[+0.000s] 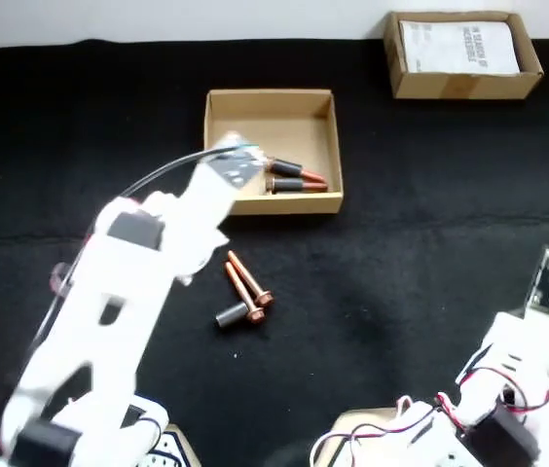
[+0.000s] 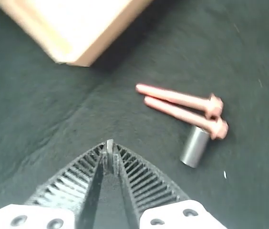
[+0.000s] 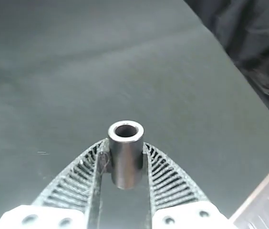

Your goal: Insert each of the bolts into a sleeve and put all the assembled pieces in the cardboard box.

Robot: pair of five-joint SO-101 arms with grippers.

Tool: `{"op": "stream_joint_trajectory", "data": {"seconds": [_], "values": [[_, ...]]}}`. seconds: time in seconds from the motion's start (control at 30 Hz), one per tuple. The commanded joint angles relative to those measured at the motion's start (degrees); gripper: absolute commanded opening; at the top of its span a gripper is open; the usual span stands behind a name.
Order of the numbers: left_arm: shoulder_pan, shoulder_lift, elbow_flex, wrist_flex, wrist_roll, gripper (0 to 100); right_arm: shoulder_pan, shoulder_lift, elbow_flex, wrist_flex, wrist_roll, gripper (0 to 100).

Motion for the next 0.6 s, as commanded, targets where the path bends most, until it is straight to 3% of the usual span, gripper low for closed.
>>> {"op": "stream_joint_trajectory", "data": {"seconds": [0.0,0.13,0.33,0.57], "values": [[3.4,13.2,-12.2,6.7,-7.9,1,5.7,-5.8,11.9,-8.4,3.8,0.8],[6.5,25.5,-19.5,10.9,-13.8,1,8.7,-10.5,22.0,-14.4,7.1,0.8],[12.4,39.8,-28.7,13.3,-15.8,1,10.2,-15.2,32.2,-19.1,9.1,0.8],[16.2,52.1,-40.5,24.8,-26.3,1,10.8,-18.0,36.2,-23.2,9.9,0.8]]}}
